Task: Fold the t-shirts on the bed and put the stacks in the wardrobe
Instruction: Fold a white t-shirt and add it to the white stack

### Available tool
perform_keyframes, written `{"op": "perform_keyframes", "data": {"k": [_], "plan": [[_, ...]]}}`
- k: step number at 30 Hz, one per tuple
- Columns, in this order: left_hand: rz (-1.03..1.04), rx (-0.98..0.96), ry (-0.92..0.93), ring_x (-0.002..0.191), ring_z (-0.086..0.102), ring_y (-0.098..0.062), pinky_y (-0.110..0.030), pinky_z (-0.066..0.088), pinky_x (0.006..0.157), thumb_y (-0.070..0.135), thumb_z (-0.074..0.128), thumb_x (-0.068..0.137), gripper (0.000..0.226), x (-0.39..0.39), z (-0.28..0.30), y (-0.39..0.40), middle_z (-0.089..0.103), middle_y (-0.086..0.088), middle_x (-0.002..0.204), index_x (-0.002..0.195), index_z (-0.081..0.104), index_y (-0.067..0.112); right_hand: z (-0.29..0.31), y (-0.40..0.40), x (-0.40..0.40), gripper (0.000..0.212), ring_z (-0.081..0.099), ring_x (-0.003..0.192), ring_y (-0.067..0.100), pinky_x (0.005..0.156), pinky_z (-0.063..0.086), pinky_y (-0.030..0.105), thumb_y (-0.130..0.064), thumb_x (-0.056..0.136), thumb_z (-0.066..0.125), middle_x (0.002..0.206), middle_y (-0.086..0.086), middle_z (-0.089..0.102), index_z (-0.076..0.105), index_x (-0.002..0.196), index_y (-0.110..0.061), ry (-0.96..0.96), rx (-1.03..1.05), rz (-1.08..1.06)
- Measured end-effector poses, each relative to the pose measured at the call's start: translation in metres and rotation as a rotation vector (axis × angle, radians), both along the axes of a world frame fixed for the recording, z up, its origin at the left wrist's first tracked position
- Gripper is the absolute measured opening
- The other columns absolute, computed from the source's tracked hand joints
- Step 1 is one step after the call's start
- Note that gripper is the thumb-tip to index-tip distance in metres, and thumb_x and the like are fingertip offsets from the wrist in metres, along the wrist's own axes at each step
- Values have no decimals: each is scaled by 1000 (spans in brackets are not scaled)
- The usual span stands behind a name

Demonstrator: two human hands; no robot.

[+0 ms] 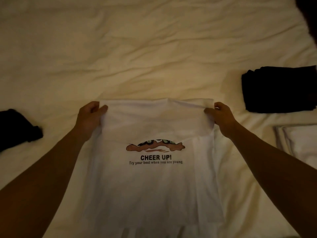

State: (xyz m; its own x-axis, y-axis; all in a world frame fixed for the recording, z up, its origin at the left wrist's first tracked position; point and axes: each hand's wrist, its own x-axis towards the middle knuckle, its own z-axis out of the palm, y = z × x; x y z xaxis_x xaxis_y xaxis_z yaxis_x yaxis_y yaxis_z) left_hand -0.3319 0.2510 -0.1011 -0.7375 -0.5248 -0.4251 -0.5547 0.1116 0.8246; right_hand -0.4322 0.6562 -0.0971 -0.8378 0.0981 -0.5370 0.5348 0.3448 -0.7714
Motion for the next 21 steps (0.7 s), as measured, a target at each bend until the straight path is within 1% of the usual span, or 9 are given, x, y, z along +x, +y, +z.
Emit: {"op": "perform_keyframes", "data": {"k": [3,5,7,9,11,13,15,18,21], "plan": [[6,-98,12,80,50,-16,-30,41,77,26,74,87,17,21,15,0,55,0,86,99,64,20,17,8,22,11,53,78,19,69,47,29,-9,87,66,84,5,55,56,87,-10,56,1,11],[-6,-151,35,72,50,-13,-27,41,71,26,75,87,22,41,27,0,55,-2,82,104,69,14,26,17,45,11,52,78,20,73,48,34,-11,86,69,83,8,55,58,89,-9,101,16,11],[-33,-89,86,54,42,-6,-25,38,60,24,73,89,13,66,37,3,49,0,66,91,70,11,34,26,74,10,49,71,19,70,46,32,-13,87,70,76,7,53,60,89,-13,146,46,19],[-76,-36,84,48,45,-9,-25,42,56,20,66,95,20,94,40,10,51,-7,59,76,63,13,37,31,107,8,46,66,18,66,43,30,-13,88,70,70,6,49,63,92,-13,160,54,7],[-72,79,56,57,65,-15,-27,52,58,16,58,99,19,123,37,18,69,-7,70,81,62,14,35,33,139,8,51,65,15,67,46,30,-9,90,68,71,6,53,64,95,-14,126,7,-23],[-39,184,16,75,74,-19,-26,58,62,14,52,101,16,147,31,27,76,-4,88,91,64,16,29,35,165,13,62,69,14,71,52,32,-4,92,64,78,9,63,64,98,-16,66,-50,-34],[25,280,-33,80,73,-24,-29,60,66,11,48,102,18,167,21,33,74,-8,94,95,64,15,21,37,185,18,69,80,20,76,57,35,-2,94,59,92,13,69,63,106,-15,6,-80,-21],[123,403,-122,82,69,-31,-40,58,76,12,45,102,19,191,4,40,65,-13,101,96,63,14,9,40,204,22,70,91,27,80,60,38,-3,99,50,101,14,70,64,108,-16,-79,-103,-30],[193,432,-176,86,64,-28,-37,55,73,19,48,102,13,196,-12,43,61,-12,109,110,59,17,-1,39,207,30,65,96,31,81,59,40,3,95,41,106,17,64,64,104,-13,-220,-211,-187]]}}
